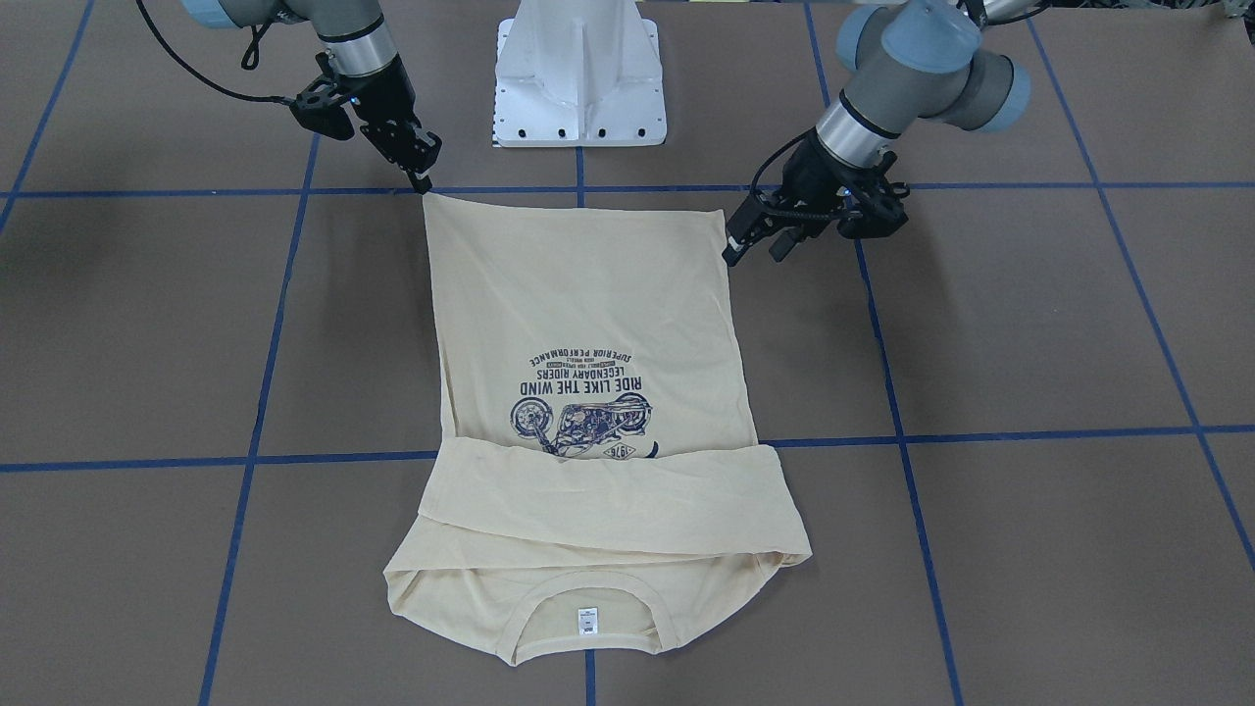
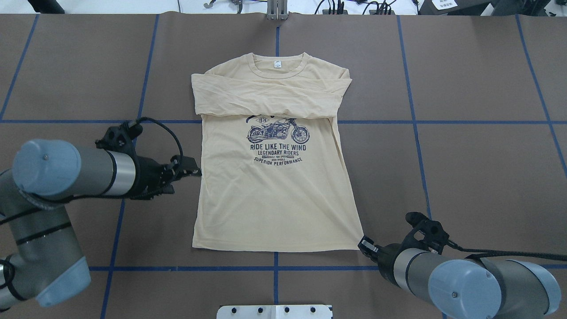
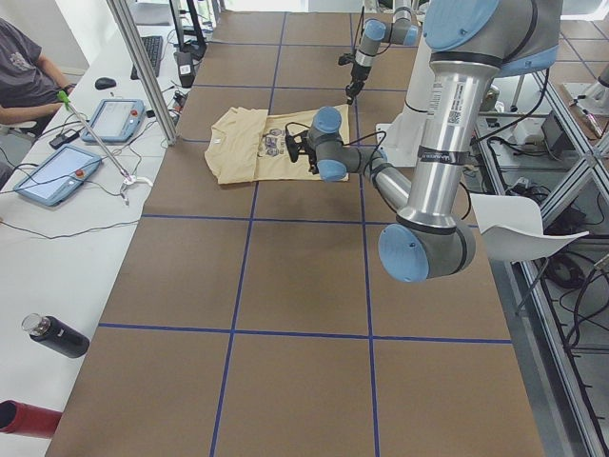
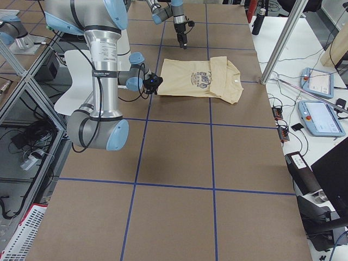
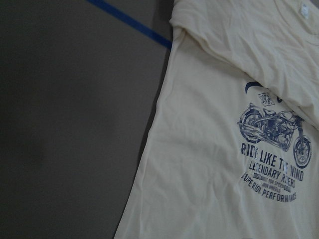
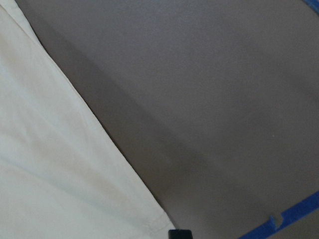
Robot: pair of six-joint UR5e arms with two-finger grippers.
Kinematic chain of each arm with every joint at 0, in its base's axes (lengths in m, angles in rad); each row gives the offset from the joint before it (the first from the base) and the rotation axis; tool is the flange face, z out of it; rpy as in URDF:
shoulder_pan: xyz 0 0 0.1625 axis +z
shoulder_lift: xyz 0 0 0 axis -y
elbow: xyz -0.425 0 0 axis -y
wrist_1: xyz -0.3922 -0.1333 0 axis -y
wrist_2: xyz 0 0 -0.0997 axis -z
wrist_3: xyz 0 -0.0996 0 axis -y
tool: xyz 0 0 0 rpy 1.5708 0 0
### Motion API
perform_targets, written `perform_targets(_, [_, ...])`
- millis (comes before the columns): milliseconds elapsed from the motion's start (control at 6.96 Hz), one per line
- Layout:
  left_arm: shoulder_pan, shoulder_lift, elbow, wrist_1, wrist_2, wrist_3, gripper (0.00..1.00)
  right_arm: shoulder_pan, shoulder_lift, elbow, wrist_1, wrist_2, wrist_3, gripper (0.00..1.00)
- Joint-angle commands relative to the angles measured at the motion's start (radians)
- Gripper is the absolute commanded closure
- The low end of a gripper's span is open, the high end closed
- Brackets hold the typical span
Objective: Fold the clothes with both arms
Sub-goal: 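Move the left gripper to the other hem corner and grasp both hem corners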
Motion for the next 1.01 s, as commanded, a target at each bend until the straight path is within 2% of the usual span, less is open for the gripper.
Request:
perform_targets(0, [0.172, 0.006, -0.05, 0.142, 0.125, -0.122, 0.16, -0.008, -0.005, 0.002, 0.0, 0.0, 0.002, 1.0])
perform_targets(431, [0.269, 0.005, -0.041, 0.224, 0.181, -0.158, 0.33, -0.006, -0.005, 0.007, 0.0, 0.0, 0.002, 1.0])
perform_targets(862, [0.26, 0.003, -0.041, 0.224, 0.192, -0.152, 0.39, -0.006, -0.006, 0.016, 0.0, 0.0, 0.002, 1.0])
